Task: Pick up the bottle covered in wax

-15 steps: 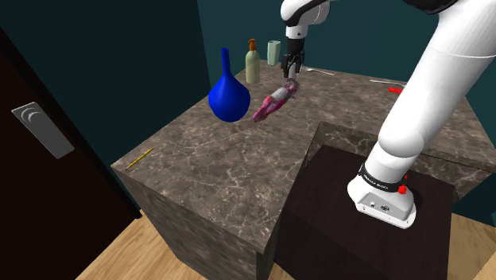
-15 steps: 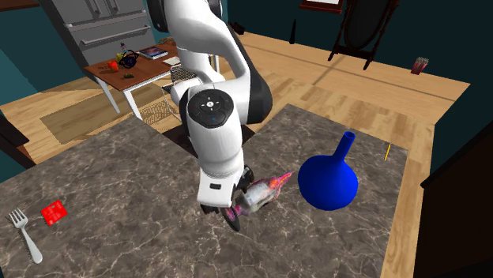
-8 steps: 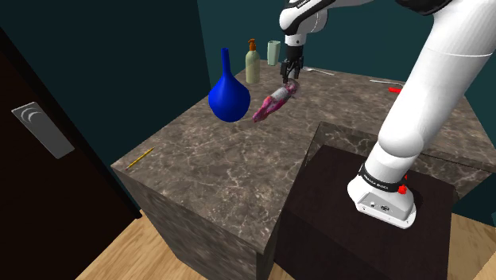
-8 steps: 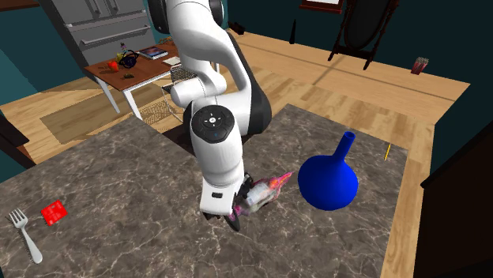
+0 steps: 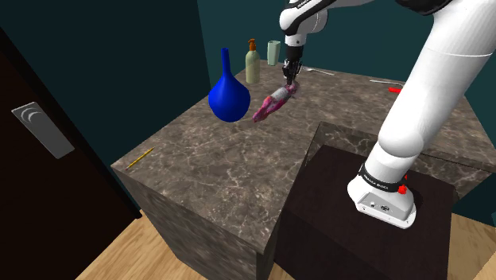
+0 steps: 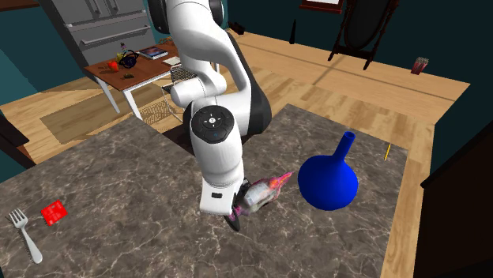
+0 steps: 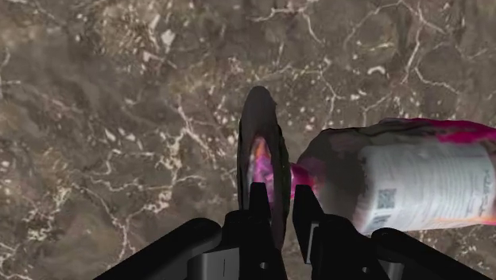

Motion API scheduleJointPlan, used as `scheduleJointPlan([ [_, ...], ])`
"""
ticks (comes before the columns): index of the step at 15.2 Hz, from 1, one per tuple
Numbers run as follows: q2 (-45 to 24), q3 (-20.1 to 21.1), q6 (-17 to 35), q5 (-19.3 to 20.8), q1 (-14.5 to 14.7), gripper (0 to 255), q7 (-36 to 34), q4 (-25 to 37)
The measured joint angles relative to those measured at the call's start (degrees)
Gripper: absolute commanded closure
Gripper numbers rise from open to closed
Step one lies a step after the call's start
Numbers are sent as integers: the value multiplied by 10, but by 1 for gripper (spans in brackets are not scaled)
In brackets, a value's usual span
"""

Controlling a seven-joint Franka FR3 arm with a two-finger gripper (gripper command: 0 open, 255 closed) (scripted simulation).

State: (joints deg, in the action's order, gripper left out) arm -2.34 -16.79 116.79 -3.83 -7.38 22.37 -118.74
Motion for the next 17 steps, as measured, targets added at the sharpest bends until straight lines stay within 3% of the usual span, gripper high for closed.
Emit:
scheduleJointPlan([
  [4, 3, 0, -8, 1, 0, 255, -1, 5],
  [17, 30, 1, -104, 12, 1, 255, -12, 75],
])
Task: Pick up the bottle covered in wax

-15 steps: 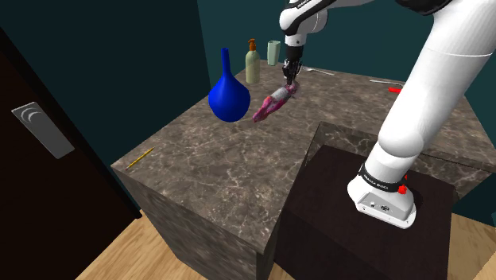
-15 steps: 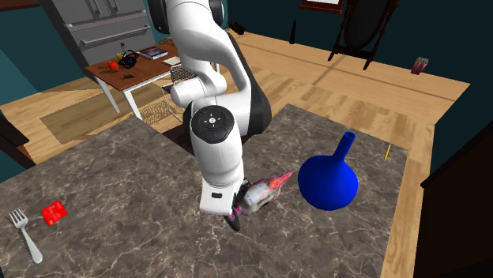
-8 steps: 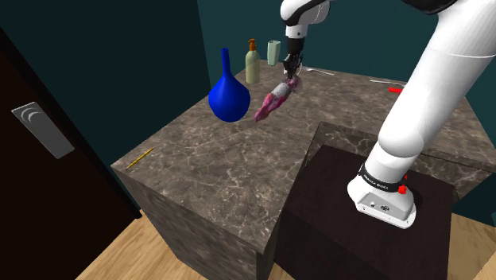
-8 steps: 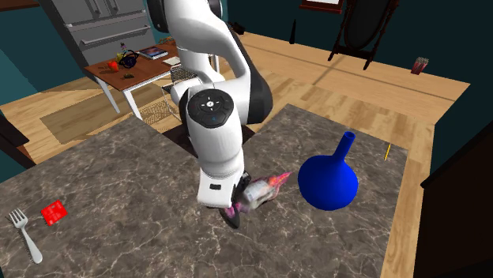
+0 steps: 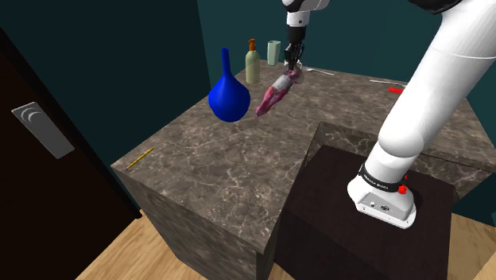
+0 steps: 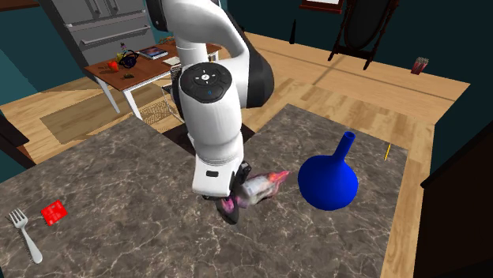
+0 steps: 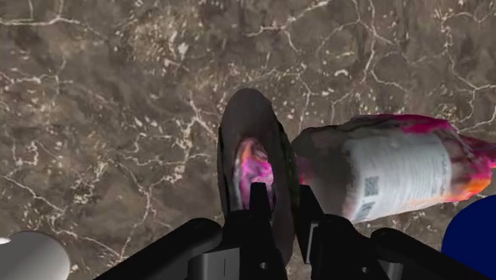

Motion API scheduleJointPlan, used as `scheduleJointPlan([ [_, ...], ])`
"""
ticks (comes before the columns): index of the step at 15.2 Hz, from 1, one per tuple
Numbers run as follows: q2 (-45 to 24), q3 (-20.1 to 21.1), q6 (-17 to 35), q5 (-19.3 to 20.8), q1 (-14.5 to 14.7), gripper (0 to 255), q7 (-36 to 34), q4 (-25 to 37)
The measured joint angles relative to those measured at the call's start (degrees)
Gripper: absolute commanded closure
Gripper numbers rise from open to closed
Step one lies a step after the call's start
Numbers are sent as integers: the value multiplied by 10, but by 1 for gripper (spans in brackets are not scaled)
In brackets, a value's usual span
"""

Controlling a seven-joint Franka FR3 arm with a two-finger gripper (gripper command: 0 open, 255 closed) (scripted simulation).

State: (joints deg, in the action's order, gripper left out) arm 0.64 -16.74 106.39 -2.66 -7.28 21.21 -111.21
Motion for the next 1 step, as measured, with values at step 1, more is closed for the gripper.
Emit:
scheduleJointPlan([
  [1, 2, 0, -4, 1, 0, 255, 0, 2],
])
